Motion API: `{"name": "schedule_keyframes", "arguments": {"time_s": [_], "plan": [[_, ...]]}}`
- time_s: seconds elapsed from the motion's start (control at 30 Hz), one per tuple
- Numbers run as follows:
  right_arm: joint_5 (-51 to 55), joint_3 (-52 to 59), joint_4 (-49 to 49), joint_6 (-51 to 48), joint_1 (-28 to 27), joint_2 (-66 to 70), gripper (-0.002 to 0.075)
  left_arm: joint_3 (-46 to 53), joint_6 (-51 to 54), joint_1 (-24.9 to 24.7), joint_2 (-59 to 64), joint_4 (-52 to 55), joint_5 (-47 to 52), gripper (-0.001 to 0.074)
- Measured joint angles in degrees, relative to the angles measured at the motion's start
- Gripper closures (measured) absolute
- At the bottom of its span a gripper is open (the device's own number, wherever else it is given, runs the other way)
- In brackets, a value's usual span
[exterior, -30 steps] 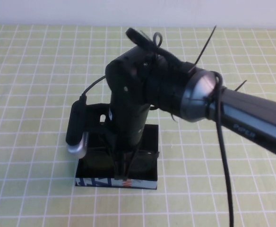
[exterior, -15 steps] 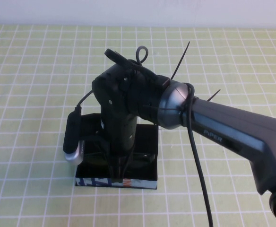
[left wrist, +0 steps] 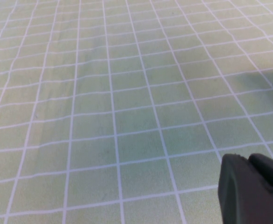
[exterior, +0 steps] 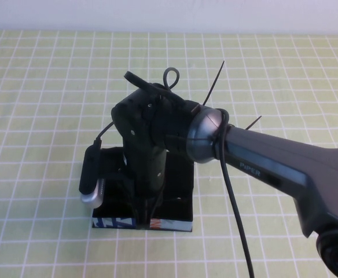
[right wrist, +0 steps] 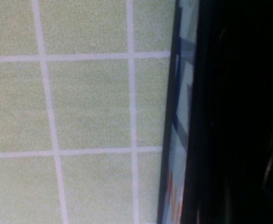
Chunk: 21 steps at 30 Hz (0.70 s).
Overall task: Return glasses to glasses case
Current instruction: Place the glasses in the glasses case
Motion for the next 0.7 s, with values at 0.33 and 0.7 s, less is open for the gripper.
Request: {"name": "schedule_keyframes", "arguments": {"time_s": [0.33,0.7], "plan": [[0.0,0.0,1.1,0.0,-0.7,0.0,0.0632,0.0,0.0,0.0,0.0,0.0,0.0,0.0737],[0.0,-0.4,0.7,0.1,-0.8,-1.2,0.0459,0.0,0.0,0.0,0.0,0.0,0.0,0.0737]]}}
